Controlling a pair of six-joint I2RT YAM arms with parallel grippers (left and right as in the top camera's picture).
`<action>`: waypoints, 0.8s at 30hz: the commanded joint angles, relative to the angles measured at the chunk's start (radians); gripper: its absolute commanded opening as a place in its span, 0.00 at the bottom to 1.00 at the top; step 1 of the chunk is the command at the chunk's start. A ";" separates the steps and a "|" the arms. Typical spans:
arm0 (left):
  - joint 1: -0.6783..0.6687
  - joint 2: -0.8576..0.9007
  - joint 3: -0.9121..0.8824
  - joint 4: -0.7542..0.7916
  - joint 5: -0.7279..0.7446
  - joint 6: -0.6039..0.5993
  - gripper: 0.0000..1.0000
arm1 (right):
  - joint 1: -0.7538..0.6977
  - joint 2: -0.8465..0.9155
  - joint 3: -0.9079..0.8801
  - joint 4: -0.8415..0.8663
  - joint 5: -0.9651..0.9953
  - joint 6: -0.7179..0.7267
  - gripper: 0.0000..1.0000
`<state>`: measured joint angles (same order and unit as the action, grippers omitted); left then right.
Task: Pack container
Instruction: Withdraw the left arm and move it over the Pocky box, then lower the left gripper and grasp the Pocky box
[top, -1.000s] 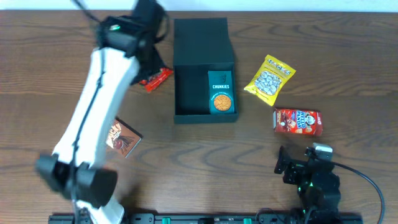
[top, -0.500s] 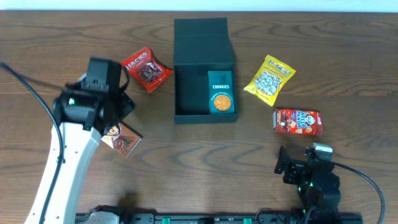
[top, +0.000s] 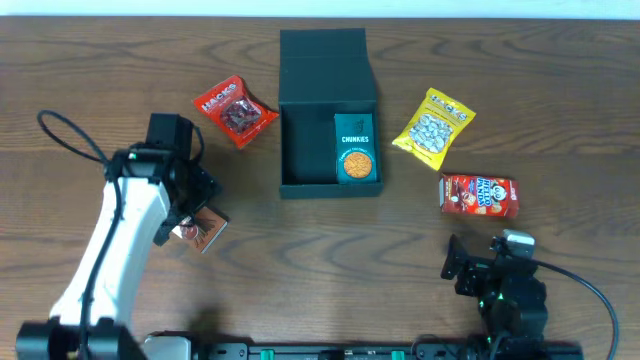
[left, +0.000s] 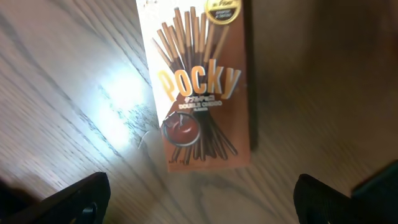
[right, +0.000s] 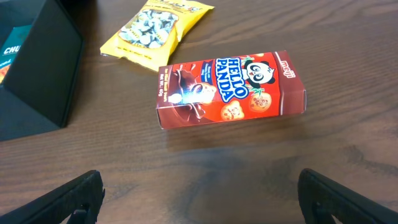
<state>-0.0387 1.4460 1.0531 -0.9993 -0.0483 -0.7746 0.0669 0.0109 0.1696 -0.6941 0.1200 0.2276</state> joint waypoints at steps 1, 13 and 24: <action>0.028 0.060 -0.004 0.011 0.060 0.064 0.95 | 0.006 -0.005 -0.008 -0.003 0.000 0.011 0.99; 0.120 0.218 -0.004 0.099 0.144 0.109 0.95 | 0.006 -0.005 -0.008 -0.003 0.000 0.011 0.99; 0.132 0.264 -0.004 0.135 0.150 -0.027 0.95 | 0.006 -0.005 -0.008 -0.003 0.000 0.011 0.99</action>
<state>0.0891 1.6901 1.0531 -0.8684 0.0994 -0.7628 0.0669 0.0109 0.1696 -0.6945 0.1200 0.2276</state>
